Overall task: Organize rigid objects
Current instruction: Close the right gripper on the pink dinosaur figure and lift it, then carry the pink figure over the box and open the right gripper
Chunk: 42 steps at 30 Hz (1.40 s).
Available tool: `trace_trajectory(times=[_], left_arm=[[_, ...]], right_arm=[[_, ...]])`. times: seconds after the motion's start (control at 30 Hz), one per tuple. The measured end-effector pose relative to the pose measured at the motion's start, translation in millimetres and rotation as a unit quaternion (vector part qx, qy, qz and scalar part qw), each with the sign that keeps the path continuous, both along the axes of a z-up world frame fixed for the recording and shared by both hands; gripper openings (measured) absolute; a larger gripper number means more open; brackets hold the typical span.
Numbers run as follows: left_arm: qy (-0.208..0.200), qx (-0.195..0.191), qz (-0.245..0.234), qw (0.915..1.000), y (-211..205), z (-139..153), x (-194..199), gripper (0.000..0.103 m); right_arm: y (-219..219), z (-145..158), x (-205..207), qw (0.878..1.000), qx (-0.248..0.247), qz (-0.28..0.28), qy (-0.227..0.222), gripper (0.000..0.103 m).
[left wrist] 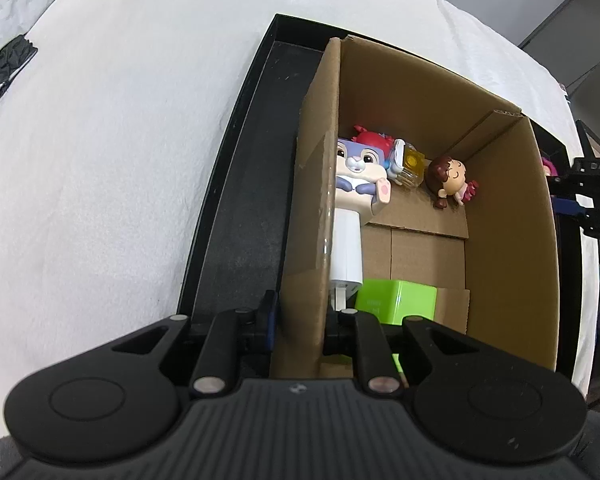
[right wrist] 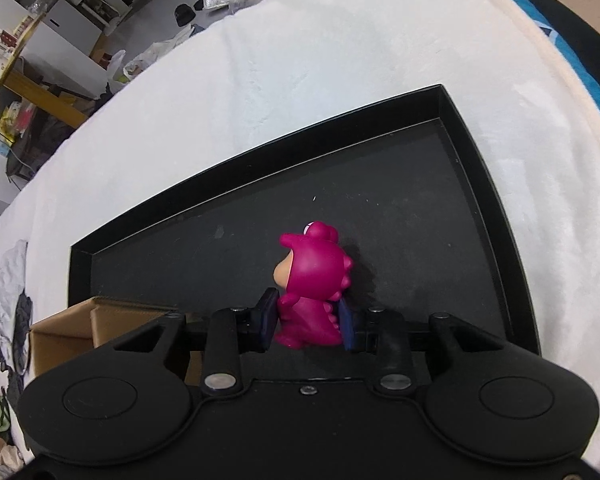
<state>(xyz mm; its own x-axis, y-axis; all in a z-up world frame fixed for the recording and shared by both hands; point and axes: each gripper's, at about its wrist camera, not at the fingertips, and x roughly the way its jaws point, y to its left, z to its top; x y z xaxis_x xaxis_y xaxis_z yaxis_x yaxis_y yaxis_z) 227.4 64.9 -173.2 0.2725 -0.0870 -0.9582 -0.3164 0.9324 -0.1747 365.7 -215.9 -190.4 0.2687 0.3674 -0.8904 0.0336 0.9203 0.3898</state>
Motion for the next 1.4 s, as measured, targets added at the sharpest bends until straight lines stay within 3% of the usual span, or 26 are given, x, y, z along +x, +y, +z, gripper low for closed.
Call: trace_trajectory(times=[0.53, 1.4], left_arm=[[-0.005, 0.0, -0.009, 0.9999, -2.3, 1.0, -4.5, 0.018], [-0.036, -0.011, -0.029, 0.9989, -4.4, 9.9, -24.2, 0.018]], right_arm=[[-12.6, 48.5, -40.9, 0.999, 0.019, 0.006, -0.028, 0.031], [35.5, 118.6, -110.7, 0.994, 0.005, 0.078, -0.079, 0.032]])
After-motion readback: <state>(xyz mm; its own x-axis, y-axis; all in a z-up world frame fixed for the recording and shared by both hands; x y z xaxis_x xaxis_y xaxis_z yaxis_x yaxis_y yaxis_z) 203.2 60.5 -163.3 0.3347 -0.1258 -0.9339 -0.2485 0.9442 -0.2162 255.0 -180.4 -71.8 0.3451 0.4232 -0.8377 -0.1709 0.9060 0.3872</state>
